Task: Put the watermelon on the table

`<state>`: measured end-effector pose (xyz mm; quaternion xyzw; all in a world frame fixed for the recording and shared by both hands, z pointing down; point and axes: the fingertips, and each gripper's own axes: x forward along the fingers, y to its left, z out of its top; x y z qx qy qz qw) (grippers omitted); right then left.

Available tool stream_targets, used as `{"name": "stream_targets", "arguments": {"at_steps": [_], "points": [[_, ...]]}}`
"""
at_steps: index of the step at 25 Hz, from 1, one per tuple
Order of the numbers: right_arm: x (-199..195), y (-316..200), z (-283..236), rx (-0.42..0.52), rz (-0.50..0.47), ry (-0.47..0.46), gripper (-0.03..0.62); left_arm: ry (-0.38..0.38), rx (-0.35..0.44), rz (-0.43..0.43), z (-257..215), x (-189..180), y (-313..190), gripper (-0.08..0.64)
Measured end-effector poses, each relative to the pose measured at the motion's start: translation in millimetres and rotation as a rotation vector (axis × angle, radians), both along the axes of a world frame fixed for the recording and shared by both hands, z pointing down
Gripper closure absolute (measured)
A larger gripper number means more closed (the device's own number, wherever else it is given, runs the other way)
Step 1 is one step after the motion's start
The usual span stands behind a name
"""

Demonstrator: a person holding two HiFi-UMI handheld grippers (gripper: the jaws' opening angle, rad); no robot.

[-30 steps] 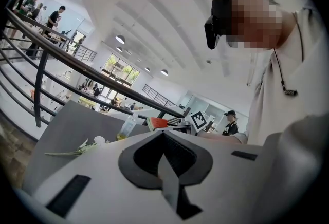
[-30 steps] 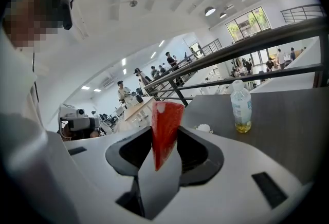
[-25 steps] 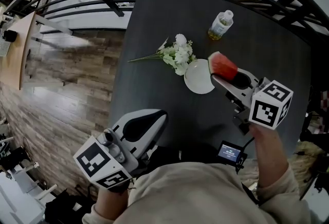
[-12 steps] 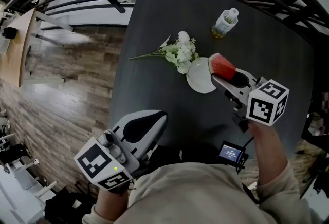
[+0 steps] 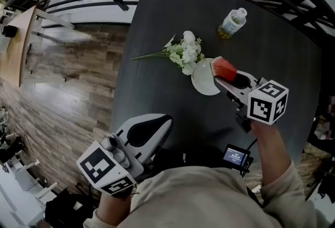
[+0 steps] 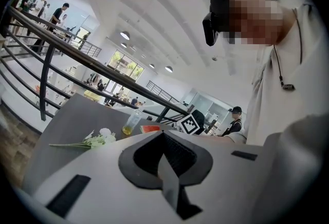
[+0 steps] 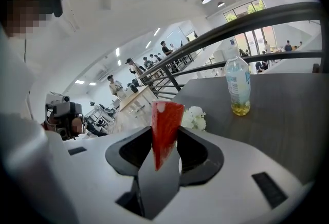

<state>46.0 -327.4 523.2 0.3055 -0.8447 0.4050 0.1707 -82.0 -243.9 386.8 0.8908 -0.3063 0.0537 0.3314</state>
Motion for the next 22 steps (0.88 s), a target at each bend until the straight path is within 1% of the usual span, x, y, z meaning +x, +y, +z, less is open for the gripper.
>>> {"name": "stream_targets", "arguments": {"at_steps": [12,22], "points": [[2.8,-2.4,27.3,-0.036,0.004,0.025,0.425,-0.004,-0.017,-0.010,5.7,-0.9,2.3,0.557],[-0.8,-8.6,55.5,-0.064,-0.013,0.057,0.425,-0.012,-0.035,-0.022,14.2,-4.4,0.5,0.557]]}}
